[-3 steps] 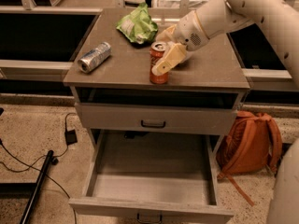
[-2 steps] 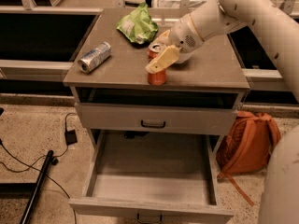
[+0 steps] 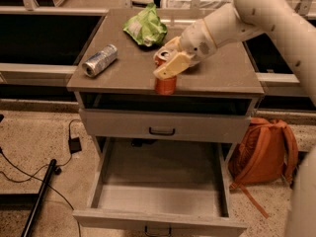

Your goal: Place coke can into middle drawer

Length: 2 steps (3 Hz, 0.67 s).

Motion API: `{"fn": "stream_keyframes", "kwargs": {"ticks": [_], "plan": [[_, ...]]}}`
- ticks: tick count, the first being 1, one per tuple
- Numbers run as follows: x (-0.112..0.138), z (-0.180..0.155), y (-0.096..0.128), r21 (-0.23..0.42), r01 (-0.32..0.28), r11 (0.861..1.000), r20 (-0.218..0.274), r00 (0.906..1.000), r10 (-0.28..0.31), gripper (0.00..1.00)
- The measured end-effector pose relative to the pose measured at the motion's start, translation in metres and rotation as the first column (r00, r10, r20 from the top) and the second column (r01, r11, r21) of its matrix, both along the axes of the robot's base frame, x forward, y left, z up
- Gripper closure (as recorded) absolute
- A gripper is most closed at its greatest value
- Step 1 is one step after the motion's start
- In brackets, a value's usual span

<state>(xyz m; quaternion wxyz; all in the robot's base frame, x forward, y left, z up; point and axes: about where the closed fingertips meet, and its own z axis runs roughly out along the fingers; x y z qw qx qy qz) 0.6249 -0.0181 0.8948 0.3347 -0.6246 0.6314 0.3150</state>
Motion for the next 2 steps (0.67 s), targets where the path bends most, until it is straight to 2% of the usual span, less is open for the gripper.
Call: {"fn": "stream_keyframes", "kwargs": {"ticks": [1,2], "plan": [[-0.046,0.013,-0.016,0.022,-0.071,0.997,0.07,0.9951,0.069,1.0],[-0.09,0.011,-0.034,-0.01,-0.085,0.996,0.155,0.9842,0.085,1.0]]}}
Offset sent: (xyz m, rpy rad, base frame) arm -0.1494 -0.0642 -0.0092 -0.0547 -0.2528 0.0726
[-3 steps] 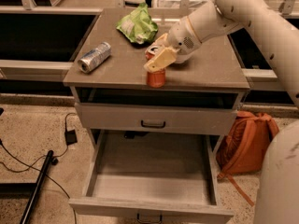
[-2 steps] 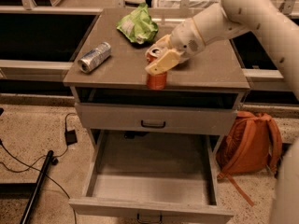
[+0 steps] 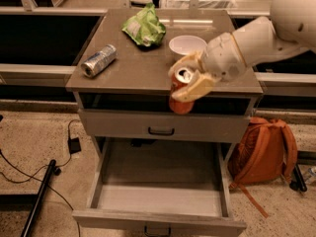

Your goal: Place coke can into middle drawer

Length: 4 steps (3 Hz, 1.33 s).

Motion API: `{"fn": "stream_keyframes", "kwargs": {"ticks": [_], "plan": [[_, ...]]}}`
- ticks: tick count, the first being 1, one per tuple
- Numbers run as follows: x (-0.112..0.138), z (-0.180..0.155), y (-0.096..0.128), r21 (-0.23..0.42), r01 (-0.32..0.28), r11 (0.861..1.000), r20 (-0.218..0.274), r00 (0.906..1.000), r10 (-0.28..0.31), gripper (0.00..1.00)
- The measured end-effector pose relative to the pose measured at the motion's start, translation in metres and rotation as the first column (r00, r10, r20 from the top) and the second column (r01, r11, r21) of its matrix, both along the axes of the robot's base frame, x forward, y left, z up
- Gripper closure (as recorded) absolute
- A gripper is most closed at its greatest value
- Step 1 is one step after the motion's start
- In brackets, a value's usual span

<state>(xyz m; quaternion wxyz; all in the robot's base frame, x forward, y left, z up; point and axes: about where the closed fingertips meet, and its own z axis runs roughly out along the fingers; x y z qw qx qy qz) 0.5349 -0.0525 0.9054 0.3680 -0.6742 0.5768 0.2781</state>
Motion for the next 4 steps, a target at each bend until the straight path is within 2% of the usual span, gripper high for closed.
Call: {"fn": "stream_keyframes", "kwargs": {"ticks": [1,2,3,4], "plan": [[-0.012,-0.016,-0.006,-0.013,-0.001,1.0,-0.018,0.9998,0.001,1.0],[-0.004,-0.049,-0.003,0.039,0.001,0.999,-0.01,0.9999,0.0,1.0],[-0.003,-0.125,-0.02,0.053,0.032,0.998,0.063,0.9974,-0.035,1.0],[-0.001,-0.163,-0.032,0.029,0.031,0.999,0.162,0.9862,-0.035,1.0]]}}
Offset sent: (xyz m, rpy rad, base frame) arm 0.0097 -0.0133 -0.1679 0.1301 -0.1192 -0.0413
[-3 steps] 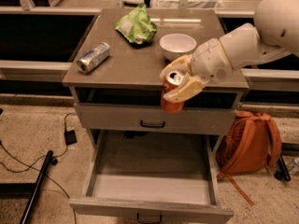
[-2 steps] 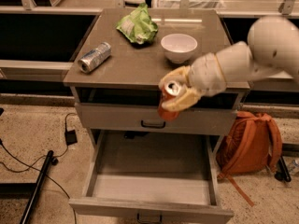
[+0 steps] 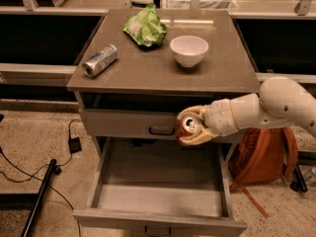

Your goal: Place coke can into middle drawer

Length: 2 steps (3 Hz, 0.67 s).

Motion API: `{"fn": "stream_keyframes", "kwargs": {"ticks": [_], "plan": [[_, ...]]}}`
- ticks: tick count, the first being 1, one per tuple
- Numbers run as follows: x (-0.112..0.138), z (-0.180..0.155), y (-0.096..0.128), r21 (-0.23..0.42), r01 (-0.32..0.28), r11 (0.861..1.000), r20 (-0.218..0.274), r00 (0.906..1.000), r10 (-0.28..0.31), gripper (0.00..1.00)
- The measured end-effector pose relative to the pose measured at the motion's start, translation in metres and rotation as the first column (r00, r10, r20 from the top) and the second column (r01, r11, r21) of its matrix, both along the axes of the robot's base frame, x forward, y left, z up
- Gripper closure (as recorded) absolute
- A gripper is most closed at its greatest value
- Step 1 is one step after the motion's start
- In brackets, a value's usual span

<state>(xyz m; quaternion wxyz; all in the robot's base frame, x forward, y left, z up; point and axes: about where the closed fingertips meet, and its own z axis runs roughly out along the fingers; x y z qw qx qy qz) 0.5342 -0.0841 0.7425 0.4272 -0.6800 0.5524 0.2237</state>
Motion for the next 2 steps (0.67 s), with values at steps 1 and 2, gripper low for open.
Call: {"fn": "stream_keyframes", "kwargs": {"ticks": [1,2], "plan": [[0.001,-0.001,0.001,-0.003,-0.006,1.0,0.018,0.9998,0.006,1.0],[-0.008,-0.054,-0.016,-0.053,0.008,0.999,-0.058,0.9983,-0.011,1.0]]}}
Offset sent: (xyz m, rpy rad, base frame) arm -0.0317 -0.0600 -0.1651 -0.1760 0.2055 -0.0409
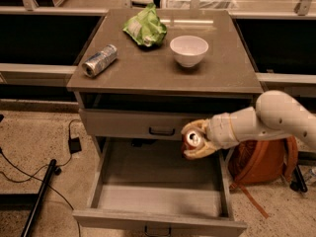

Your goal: Place coke can into middle drawer

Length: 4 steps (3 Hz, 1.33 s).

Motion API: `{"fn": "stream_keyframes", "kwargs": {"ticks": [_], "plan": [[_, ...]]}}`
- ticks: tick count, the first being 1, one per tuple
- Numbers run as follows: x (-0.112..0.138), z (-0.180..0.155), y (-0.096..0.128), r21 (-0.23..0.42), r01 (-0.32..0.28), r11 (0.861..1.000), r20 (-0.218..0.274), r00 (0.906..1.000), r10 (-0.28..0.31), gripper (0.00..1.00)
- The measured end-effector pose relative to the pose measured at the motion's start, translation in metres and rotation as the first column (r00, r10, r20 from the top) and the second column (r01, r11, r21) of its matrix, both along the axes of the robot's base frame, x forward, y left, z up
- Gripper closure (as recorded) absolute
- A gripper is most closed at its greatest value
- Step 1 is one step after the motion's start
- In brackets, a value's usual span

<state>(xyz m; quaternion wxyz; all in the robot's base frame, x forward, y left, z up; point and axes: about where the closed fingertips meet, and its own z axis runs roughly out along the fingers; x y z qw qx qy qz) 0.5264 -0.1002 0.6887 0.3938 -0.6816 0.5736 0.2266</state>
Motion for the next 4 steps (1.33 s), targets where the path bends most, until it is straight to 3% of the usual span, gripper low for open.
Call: {"fn": "stream_keyframes", "kwargs": {"ticks": [1,2,3,4], "plan": [[-0.028,-0.082,-0.04,-0.064,-0.003,0.998,-0.087,0.9962,-0.003,1.0],[-0.049,-0.136,-0.065,-0.072,-0.003,0.997,-0.146,0.9892,-0.008,1.0],[-0.056,-0.168,-0.067,-0.064,0.016,0.998,-0.209,0.9774,-0.029,1.0],[-0.057,-0.174,-0.067,-0.062,0.019,0.998,-0.221,0.9748,-0.032,1.0]]}}
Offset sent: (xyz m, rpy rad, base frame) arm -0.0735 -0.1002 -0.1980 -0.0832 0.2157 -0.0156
